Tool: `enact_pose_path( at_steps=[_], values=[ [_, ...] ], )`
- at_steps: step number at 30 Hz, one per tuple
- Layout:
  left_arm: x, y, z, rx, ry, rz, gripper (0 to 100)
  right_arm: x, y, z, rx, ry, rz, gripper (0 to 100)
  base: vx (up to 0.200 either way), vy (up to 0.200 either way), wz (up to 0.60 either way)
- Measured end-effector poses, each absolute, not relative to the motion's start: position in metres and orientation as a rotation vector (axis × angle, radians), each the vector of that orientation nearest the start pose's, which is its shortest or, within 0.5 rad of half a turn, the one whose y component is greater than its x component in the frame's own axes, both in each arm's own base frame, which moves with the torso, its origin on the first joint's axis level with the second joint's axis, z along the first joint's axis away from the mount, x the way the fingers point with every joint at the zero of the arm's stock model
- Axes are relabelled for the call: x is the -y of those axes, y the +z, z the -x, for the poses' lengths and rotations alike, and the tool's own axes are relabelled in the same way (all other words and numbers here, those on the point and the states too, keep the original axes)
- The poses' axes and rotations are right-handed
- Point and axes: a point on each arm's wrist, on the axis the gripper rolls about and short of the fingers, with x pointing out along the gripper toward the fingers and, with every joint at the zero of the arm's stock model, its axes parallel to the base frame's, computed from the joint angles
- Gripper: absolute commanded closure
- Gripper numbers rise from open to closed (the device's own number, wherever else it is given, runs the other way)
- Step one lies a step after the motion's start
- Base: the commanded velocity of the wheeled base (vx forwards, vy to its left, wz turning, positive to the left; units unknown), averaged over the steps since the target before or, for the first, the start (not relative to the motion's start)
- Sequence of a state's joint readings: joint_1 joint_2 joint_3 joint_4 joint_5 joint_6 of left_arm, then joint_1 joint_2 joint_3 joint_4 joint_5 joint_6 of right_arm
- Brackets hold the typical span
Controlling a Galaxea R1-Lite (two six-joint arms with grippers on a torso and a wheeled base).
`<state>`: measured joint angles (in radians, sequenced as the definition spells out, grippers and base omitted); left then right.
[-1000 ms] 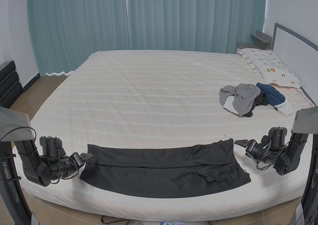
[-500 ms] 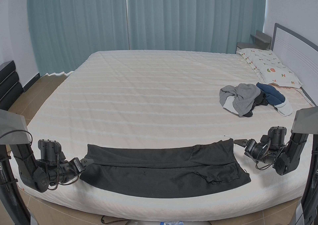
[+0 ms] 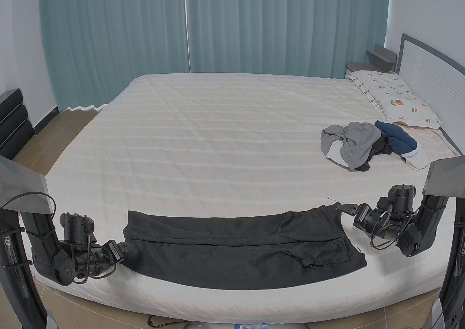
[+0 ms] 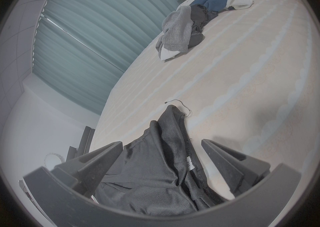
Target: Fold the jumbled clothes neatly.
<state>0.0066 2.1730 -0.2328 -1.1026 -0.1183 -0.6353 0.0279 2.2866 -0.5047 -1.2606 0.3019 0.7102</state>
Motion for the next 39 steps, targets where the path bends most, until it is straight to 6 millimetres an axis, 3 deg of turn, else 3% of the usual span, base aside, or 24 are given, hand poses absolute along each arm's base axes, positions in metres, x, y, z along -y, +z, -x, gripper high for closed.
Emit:
enact_pose_path(
  at_steps=[28,29,39],
  values=[
    [0.0,-0.032,-0.23,-0.896,0.282,0.563,100,-0.014,-0.009,-0.324,-0.602,0.123,-0.76,0,0.0,0.0,0.0],
    [0.0,-0.032,-0.229,-0.896,0.282,0.564,0,-0.014,-0.009,-0.324,-0.601,0.122,-0.761,0,0.0,0.0,0.0],
    [-0.003,-0.018,-0.233,-0.82,0.271,0.599,0,-0.013,-0.008,-0.324,-0.596,0.122,-0.761,0,0.0,0.0,0.0]
  ],
)
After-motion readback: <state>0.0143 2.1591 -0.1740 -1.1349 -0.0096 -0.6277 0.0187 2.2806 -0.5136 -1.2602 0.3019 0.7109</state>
